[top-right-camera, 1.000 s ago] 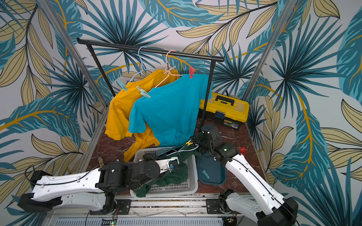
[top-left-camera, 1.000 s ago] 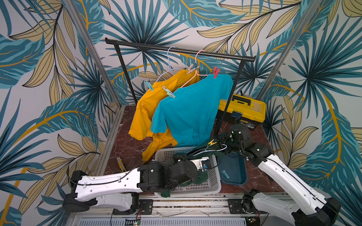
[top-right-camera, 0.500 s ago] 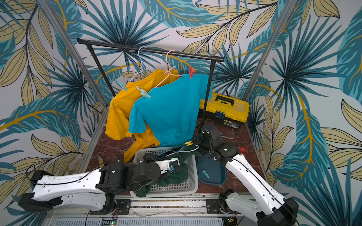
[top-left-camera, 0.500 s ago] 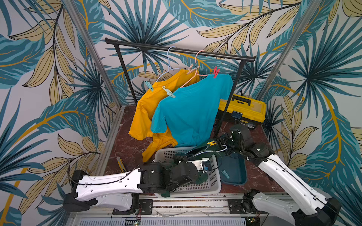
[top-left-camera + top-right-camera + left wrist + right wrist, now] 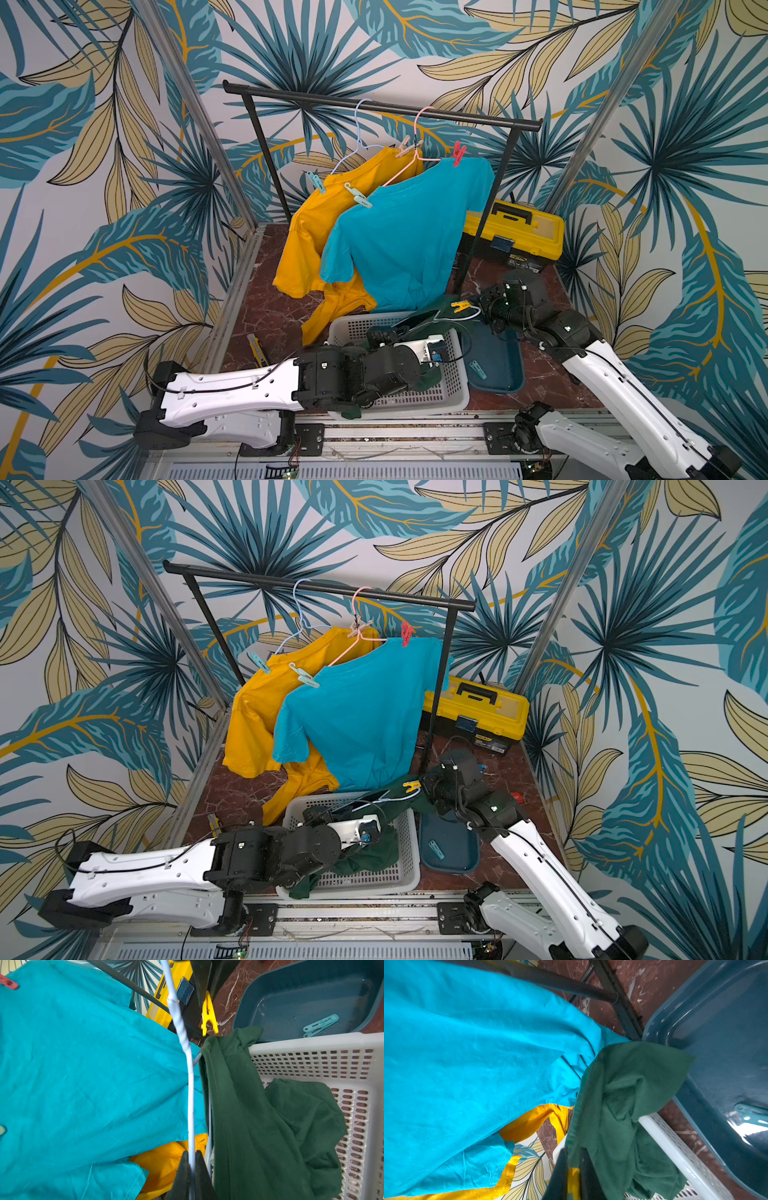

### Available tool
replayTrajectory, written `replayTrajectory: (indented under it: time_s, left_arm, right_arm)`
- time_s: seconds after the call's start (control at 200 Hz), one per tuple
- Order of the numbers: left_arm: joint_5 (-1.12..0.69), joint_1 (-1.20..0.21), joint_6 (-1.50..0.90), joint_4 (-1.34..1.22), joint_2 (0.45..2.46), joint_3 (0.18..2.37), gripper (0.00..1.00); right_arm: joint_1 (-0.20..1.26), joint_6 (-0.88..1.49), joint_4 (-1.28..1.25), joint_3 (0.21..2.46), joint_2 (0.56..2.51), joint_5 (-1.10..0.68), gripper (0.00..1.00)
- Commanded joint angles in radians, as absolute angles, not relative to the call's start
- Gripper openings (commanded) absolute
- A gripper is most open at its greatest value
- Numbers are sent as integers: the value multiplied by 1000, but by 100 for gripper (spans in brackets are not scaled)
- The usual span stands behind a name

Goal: Remove the clothespins securing t-shirts to the hanger
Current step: Remove the clothespin from the hanger, then place the clothespin in the storage box.

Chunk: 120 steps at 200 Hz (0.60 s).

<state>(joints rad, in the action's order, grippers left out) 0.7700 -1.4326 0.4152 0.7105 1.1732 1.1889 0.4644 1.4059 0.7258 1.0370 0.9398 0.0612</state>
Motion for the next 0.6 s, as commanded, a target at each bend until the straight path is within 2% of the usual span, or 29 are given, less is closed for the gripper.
replayTrajectory:
  time_s: [0.0,0.115,0.185,0.29,0.596]
  left_arm:
    - [801,-1435,405,681,1160,1185,0]
    - [808,-1436,379,671,1163,1187,0]
    - [814,-1435,352,666,1164,1186,0]
    - [821,-1436,313,657,1164,1192,0]
    - [801,-1435,266,633,1112,1230,0]
  right_arm:
    - [458,1392,864,1016,873,190,9]
    - [457,1427,917,949,789,276,13]
    - [457,1441,960,917,748,333,20]
    - [457,1453,1001,880,703,393,23]
    - [457,1408,1030,882,686,444,67]
